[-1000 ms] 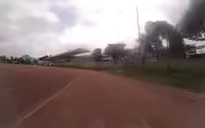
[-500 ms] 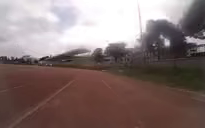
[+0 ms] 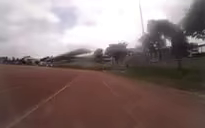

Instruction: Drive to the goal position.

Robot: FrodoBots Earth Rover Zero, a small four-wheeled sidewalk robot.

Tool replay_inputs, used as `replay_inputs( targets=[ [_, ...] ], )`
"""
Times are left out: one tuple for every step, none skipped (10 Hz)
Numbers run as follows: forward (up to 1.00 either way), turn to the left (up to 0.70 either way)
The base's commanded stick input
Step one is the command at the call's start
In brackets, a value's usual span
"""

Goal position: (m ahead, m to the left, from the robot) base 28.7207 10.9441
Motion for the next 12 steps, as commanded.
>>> replay_inputs(
  targets=[
    [0.85, 0.00],
    [0.85, 0.00],
    [0.85, 0.00],
    [0.85, 0.00],
    [0.85, 0.00],
    [0.85, 0.00],
    [0.85, 0.00],
    [0.85, 0.00],
    [0.85, 0.00],
    [0.85, 0.00],
    [0.85, 0.00],
    [0.85, 0.00]
  ],
)
